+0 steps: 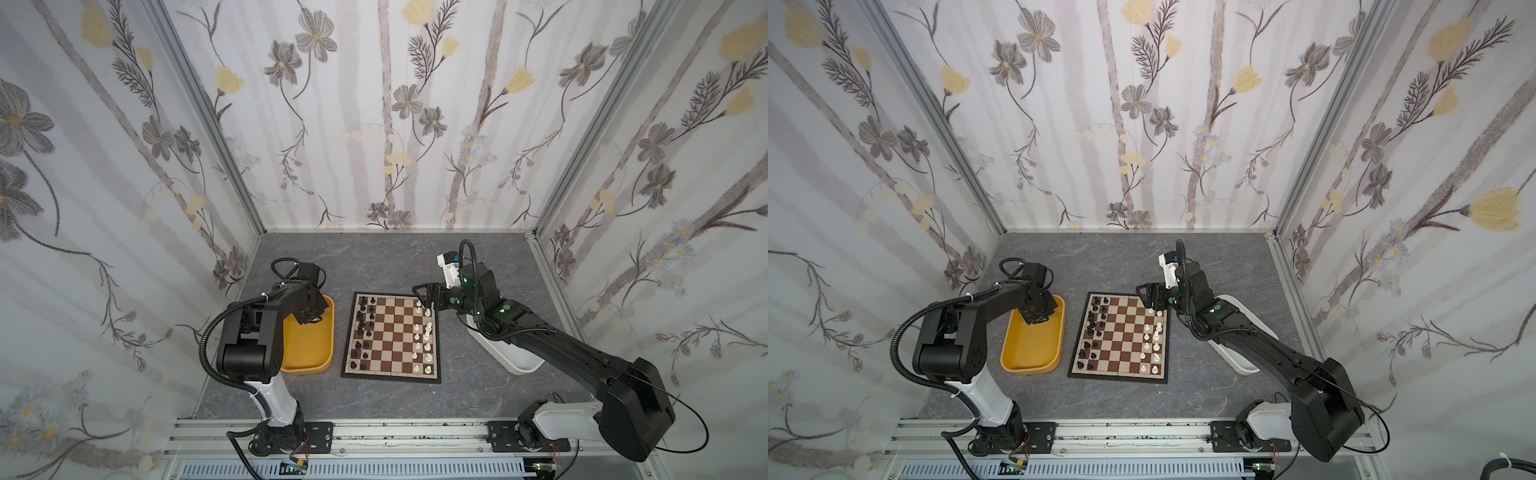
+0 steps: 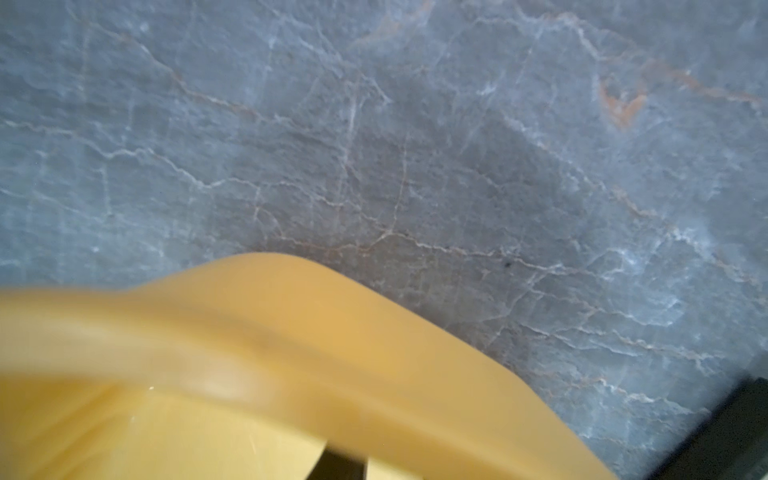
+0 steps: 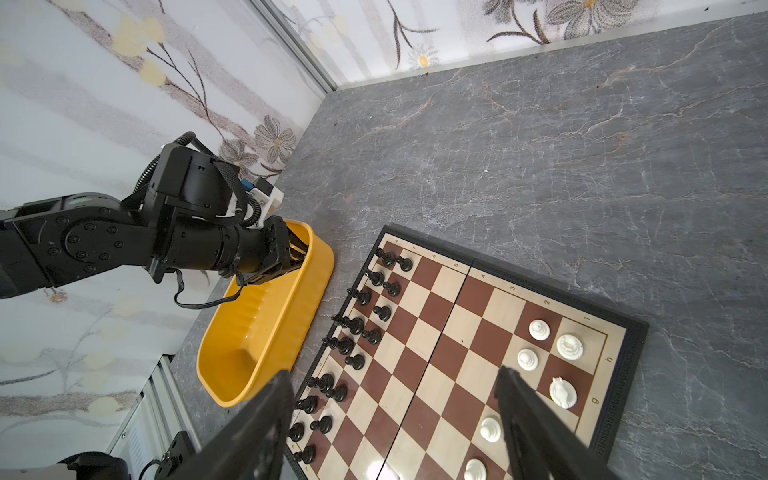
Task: Set up the chess pieces on the board
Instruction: 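Close the left gripper on a white pawn in the tray and lift it, then carry the pawn over the board toward the right gripper while it reaches over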
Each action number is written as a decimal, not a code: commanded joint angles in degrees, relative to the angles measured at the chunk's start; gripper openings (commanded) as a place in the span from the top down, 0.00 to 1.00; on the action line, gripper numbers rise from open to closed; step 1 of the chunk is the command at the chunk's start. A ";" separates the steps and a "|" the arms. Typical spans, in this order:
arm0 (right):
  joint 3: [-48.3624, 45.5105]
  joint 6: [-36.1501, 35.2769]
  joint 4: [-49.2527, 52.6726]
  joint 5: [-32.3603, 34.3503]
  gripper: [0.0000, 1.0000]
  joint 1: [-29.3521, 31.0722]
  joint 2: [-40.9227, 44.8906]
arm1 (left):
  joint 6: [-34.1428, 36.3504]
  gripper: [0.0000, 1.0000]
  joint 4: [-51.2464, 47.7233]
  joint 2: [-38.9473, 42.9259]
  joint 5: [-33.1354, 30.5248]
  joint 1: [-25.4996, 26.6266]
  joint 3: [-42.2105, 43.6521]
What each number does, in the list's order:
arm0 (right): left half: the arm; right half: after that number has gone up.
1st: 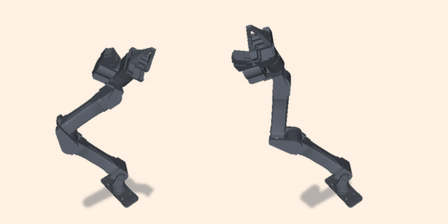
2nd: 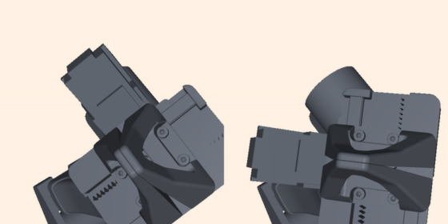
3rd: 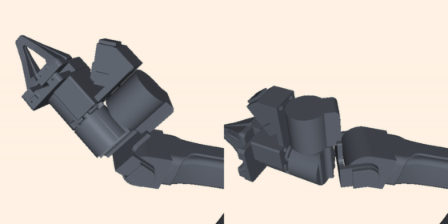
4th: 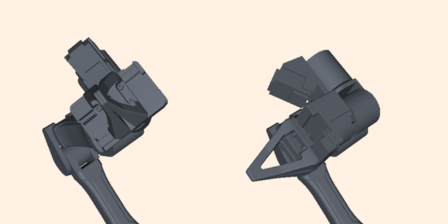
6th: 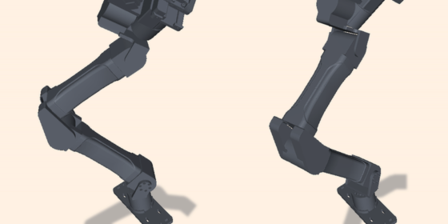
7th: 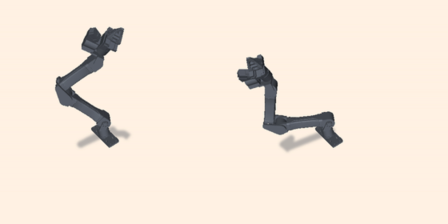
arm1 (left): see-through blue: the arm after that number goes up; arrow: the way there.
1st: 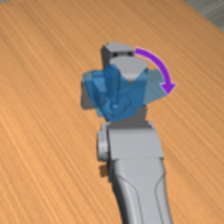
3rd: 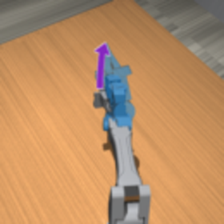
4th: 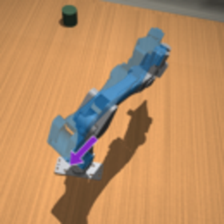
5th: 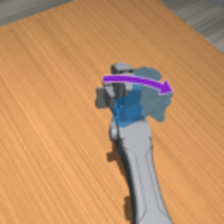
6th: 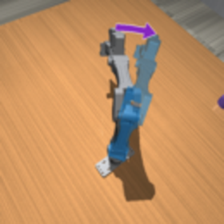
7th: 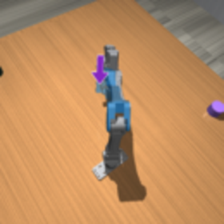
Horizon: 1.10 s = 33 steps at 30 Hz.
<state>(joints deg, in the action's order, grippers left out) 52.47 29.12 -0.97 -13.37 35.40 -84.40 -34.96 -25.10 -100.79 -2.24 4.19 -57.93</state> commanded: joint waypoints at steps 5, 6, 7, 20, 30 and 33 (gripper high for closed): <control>0.18 0.47 -2.97 0.09 0.24 0.04 0.64 | -3.89 0.83 -2.90 0.08 2.42 0.03 0.82; 0.27 0.43 -2.91 0.01 0.24 0.14 0.51 | -4.78 0.84 -3.05 0.48 2.95 0.04 0.75; 0.43 0.57 -2.98 -0.04 0.24 0.13 0.47 | -5.61 0.86 -3.45 1.08 3.27 0.03 0.44; 4.03 -0.10 -10.21 -6.58 0.19 4.05 -3.41 | -23.66 0.90 -10.44 22.78 12.31 -3.55 3.62; 1.70 16.29 -48.52 -17.36 0.26 7.55 -17.74 | -54.09 0.93 18.05 33.31 16.90 5.90 10.84; 1.88 23.11 -58.42 -18.26 0.27 7.58 -22.20 | -60.01 0.92 27.55 32.20 14.59 10.98 12.33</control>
<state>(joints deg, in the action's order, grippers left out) 54.19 43.05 -41.32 -28.75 42.83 -104.09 -84.01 -11.57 -67.92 14.00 12.56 -46.76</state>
